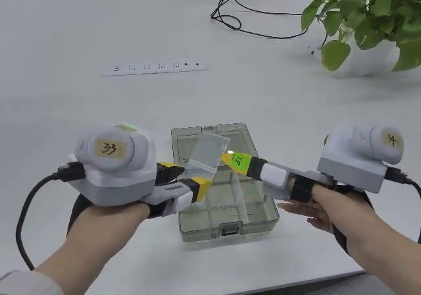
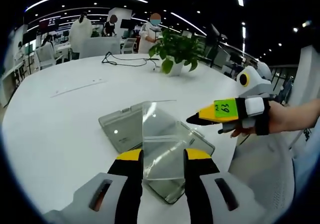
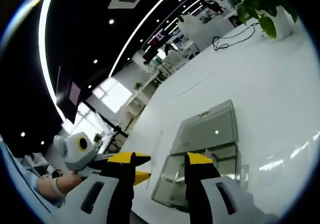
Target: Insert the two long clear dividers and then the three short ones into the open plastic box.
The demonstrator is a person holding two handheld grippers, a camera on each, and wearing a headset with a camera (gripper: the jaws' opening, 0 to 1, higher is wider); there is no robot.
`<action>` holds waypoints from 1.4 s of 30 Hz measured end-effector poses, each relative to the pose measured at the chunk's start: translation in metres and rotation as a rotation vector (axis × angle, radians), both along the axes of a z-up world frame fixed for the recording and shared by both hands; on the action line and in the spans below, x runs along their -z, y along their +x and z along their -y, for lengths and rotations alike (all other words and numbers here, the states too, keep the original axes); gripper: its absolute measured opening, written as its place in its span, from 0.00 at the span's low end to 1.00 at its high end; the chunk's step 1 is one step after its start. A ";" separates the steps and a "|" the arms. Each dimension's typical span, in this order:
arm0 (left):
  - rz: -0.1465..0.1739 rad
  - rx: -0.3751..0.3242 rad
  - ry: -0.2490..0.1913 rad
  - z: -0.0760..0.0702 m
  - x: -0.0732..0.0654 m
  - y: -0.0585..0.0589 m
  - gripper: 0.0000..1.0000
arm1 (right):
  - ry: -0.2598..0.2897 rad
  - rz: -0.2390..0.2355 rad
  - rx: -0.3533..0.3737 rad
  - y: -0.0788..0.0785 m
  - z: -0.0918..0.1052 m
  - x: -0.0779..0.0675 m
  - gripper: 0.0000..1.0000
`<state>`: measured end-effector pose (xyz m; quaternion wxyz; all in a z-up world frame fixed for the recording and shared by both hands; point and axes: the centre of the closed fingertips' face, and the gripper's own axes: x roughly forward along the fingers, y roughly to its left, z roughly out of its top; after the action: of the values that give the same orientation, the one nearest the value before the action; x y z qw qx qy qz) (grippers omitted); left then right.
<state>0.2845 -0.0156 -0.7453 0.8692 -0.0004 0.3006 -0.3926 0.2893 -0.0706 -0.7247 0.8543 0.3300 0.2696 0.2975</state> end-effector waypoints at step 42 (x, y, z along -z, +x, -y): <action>0.018 -0.028 -0.051 0.013 -0.005 -0.005 0.30 | 0.037 -0.076 0.017 0.000 -0.016 0.004 0.02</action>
<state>0.2790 -0.0281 -0.7403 0.8770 -0.0229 0.2826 -0.3880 0.2892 -0.0547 -0.7288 0.8398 0.3591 0.2934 0.2824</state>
